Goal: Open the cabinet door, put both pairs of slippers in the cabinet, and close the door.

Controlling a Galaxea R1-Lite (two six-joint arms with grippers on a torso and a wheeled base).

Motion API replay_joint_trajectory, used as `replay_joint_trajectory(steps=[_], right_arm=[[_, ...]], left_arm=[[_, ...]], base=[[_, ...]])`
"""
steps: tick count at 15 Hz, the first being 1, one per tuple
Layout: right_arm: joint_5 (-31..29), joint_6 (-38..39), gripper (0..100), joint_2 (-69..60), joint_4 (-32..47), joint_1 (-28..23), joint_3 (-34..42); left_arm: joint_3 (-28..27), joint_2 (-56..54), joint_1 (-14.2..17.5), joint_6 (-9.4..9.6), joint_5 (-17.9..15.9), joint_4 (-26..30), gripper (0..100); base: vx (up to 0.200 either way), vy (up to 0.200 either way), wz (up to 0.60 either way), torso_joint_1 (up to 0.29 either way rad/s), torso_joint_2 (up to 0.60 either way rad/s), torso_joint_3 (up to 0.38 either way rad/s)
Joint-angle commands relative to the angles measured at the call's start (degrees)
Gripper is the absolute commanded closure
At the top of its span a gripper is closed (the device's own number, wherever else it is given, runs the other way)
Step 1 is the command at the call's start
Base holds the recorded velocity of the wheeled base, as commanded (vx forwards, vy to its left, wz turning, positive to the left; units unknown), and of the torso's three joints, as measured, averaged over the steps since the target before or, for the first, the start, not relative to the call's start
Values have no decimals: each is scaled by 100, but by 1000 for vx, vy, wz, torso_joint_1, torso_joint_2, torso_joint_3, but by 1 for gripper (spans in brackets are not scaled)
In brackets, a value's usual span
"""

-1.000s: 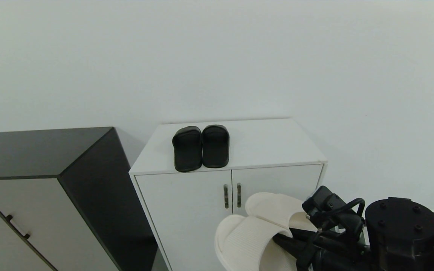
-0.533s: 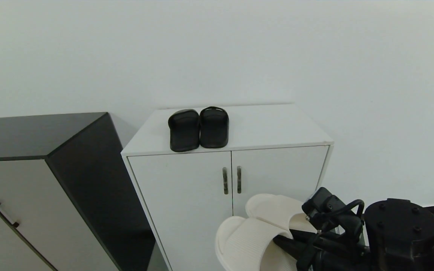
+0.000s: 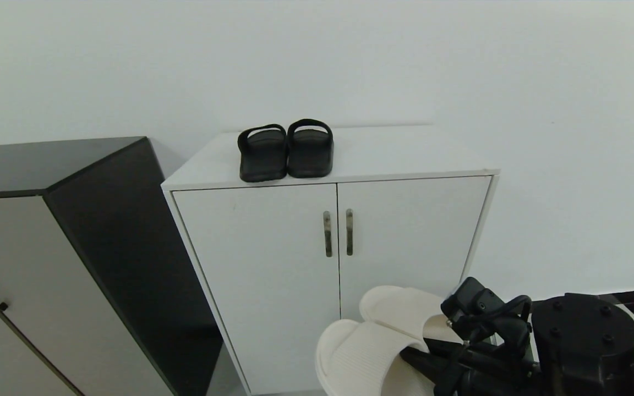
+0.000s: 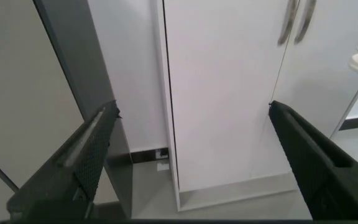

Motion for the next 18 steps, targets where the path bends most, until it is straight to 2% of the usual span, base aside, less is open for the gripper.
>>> replay_joint_trajectory(steps=[1,6,7,8,9,10,11,12,14,15,16,17,18], right_arm=[[0,1,100,22,-3,8,21],[0,1,100,145,-187,17,100],[-8,1,100,198,-196,17,109],[-8,1,100,233,-196,17,118],[-8,1,100,277,-196,17,118],[-8,1,100,286,-258,17,126],[-26,1,100,286,-284,17,153],[-35,-7,100,277,-363,17,188],[-26,-7,100,294,-398,35,205],[-26,-7,100,321,-407,61,205],[-17,-16,100,338,-407,61,205],[-35,-34,100,356,-416,61,205],[-35,-42,100,365,-451,61,214]], left_arm=[[0,-2,-2,1,-6,1,0],[-62,385,-90,71,20,-25,0],[-483,639,-90,-78,-15,-17,0],[-984,1096,-90,-456,-33,-17,0],[-1301,1466,-116,-570,-156,-17,0],[-1644,1703,-116,-570,-578,-25,0],[-1837,1835,-116,-561,-824,-25,0],[-2215,2380,-107,-561,-1307,-34,0],[-2514,3092,-116,-553,-1685,-122,0],[-2593,3672,-142,-544,-2098,-509,0],[-2602,4076,-265,-553,-2336,-887,0],[-2593,4507,-529,-553,-2450,-1247,0],[-2593,4972,-1012,-561,-2450,-1546,0]], base=[[0,0,0,-149,481,315],[0,0,0,-131,463,330],[0,0,0,-105,456,344],[0,0,0,-95,456,364],[0,0,0,-85,437,364],[0,0,0,-66,447,378],[0,0,0,-41,442,383],[0,0,0,-27,442,408],[0,0,0,-4,121,118],[0,0,0,0,0,0],[0,0,0,0,0,0],[0,0,0,-27,61,105],[0,0,0,-12,168,134]])
